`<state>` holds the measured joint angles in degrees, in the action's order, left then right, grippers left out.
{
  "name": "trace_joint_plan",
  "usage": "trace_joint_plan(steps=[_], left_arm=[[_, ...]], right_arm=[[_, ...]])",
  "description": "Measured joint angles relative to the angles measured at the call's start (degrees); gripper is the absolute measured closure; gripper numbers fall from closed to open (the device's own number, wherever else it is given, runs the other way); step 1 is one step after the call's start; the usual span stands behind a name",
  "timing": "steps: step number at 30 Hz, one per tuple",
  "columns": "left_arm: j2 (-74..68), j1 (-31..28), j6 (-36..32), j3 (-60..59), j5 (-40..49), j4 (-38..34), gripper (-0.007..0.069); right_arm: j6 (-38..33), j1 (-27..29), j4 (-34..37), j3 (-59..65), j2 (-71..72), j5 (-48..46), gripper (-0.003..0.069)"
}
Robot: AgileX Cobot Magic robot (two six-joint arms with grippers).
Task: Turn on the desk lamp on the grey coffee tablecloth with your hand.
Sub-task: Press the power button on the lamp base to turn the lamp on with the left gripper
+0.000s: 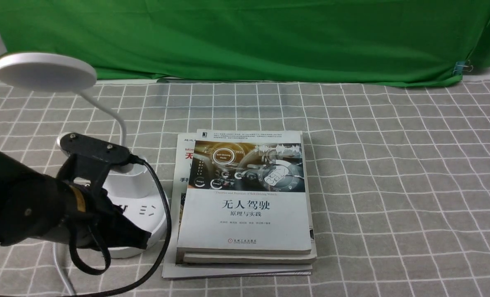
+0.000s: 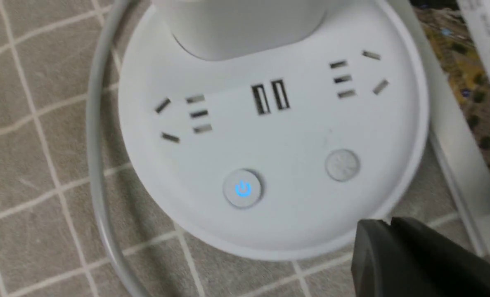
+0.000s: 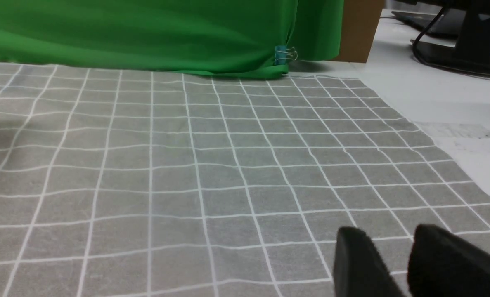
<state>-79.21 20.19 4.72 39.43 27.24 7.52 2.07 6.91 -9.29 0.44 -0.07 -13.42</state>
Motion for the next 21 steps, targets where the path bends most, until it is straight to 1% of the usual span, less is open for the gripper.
trace_joint_plan(steps=[2, 6, 13, 21], left_arm=[[-1.73, 0.0, 1.42, 0.13, -3.66, 2.5, 0.0606], [-3.08, 0.0, 2.33, 0.18, -6.6, 3.64, 0.0606], [-6.78, 0.0, 3.96, 0.18, -8.7, 6.21, 0.0606], [-7.61, 0.0, 4.11, 0.19, -9.57, 6.46, 0.0606]], right_arm=[[0.0, 0.0, 0.0, 0.0, 0.0, 0.0, 0.0414], [0.0, 0.0, 0.0, 0.0, 0.0, 0.0, 0.0414], [0.0, 0.0, 0.0, 0.0, 0.0, 0.0, 0.0414], [0.0, 0.0, 0.0, 0.0, 0.0, 0.0, 0.0414]])
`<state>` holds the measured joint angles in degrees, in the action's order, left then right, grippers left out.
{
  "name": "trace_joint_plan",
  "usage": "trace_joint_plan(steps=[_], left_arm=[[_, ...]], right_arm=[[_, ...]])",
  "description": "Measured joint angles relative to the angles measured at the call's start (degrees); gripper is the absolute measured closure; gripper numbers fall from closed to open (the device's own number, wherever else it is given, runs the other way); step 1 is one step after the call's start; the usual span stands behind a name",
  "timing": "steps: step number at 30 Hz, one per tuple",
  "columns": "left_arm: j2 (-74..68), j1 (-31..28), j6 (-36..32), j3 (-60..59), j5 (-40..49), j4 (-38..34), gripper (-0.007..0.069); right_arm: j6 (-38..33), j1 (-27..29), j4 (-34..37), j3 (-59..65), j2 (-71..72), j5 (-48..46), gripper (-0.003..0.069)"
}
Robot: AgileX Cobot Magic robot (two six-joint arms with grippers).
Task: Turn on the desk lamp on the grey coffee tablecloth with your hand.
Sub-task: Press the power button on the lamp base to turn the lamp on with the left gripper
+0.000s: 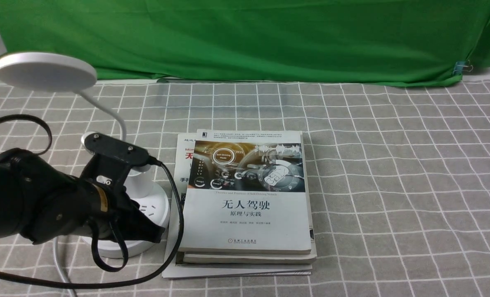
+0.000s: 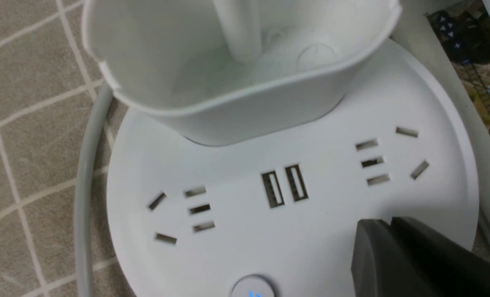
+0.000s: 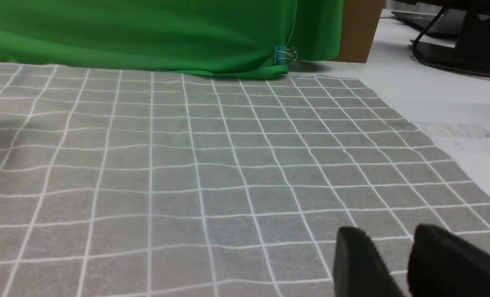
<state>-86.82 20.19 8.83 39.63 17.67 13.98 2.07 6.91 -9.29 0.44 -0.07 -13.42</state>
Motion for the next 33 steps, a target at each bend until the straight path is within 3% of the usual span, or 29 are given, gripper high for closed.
trace_joint_plan(steps=[33], left_arm=[[1.38, 0.0, 2.77, 0.5, 2.28, 0.18, 0.0606]], right_arm=[[0.0, 0.0, 0.0, 0.0, 0.0, 0.0, 0.0414]])
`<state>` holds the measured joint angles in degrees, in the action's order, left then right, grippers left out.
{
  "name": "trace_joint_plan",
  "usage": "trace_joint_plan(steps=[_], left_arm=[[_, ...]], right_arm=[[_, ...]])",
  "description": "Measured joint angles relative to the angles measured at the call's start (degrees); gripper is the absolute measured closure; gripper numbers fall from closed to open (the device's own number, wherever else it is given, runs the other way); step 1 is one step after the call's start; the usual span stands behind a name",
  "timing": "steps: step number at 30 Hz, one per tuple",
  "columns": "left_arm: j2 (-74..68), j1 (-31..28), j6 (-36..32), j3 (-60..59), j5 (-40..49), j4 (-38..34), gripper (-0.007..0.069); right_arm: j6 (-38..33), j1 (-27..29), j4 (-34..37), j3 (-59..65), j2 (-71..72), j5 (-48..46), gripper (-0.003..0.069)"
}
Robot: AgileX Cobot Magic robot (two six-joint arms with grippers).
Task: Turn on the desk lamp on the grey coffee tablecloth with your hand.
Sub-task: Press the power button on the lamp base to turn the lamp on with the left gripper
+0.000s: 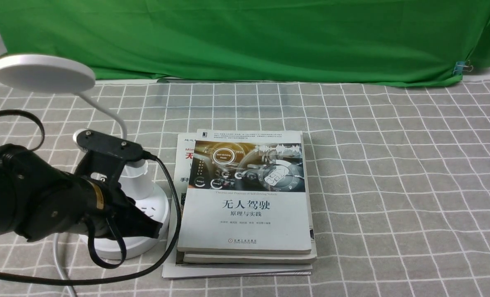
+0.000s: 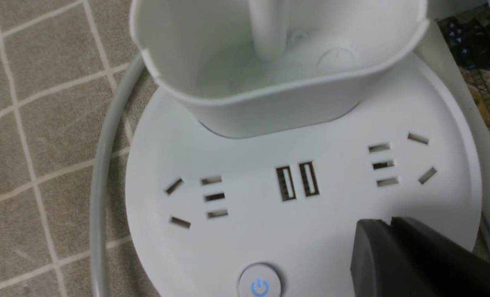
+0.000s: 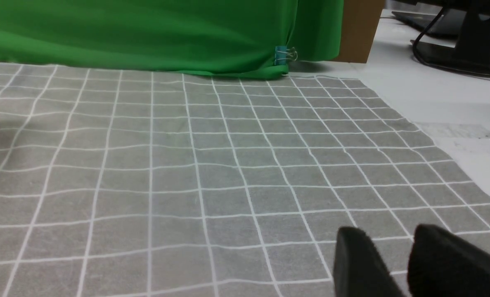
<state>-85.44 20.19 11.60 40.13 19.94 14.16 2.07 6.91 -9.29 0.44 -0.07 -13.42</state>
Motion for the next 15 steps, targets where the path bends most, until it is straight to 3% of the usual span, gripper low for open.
trace_joint_plan(steps=[15], left_arm=[[-1.21, 0.0, 3.48, -2.58, -3.77, -0.02, 0.0606]], right_arm=[[0.0, 0.0, 0.0, 0.0, 0.0, 0.0, 0.0414]])
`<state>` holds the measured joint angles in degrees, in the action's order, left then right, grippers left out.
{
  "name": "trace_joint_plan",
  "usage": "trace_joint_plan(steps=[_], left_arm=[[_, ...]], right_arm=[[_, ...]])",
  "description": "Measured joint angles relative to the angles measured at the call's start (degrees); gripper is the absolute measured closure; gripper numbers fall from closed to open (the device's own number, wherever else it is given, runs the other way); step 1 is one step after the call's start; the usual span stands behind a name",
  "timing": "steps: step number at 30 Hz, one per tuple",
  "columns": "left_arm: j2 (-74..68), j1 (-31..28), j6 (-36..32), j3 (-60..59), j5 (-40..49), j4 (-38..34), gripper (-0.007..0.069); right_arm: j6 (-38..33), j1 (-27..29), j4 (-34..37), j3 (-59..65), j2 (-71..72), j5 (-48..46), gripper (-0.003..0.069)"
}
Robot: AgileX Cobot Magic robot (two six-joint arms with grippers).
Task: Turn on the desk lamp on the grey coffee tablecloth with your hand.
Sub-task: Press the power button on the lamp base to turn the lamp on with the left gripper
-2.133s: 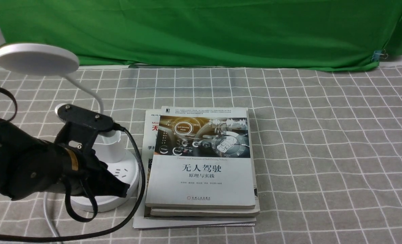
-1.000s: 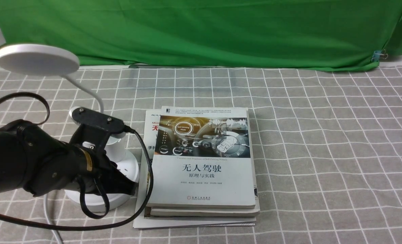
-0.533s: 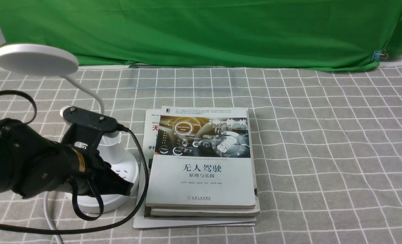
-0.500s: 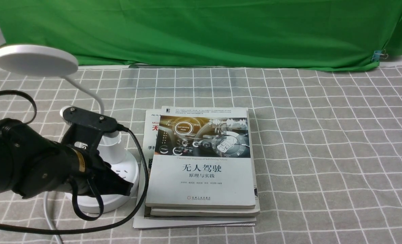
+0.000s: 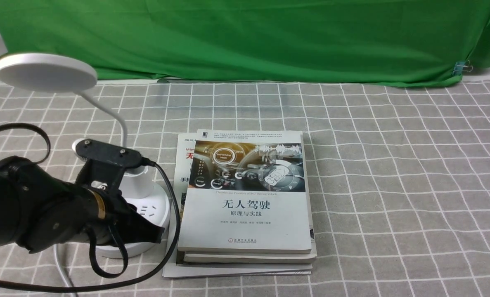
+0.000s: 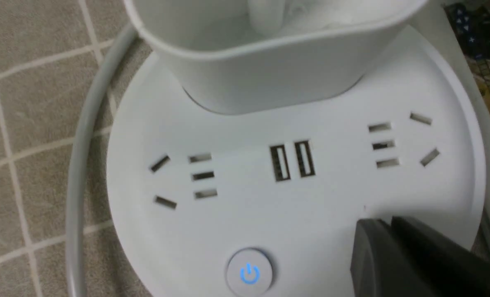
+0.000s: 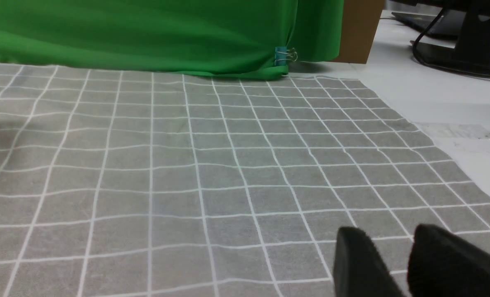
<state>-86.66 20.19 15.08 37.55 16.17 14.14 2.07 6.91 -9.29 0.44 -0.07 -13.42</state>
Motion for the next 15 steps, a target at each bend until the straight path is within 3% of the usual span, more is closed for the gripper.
trace_joint_plan(steps=[15], left_arm=[[0.19, 0.06, 0.23, 0.31, 0.59, 1.8, 0.0606]], right_arm=[[0.0, 0.0, 0.0, 0.0, 0.0, 0.0, 0.0414]])
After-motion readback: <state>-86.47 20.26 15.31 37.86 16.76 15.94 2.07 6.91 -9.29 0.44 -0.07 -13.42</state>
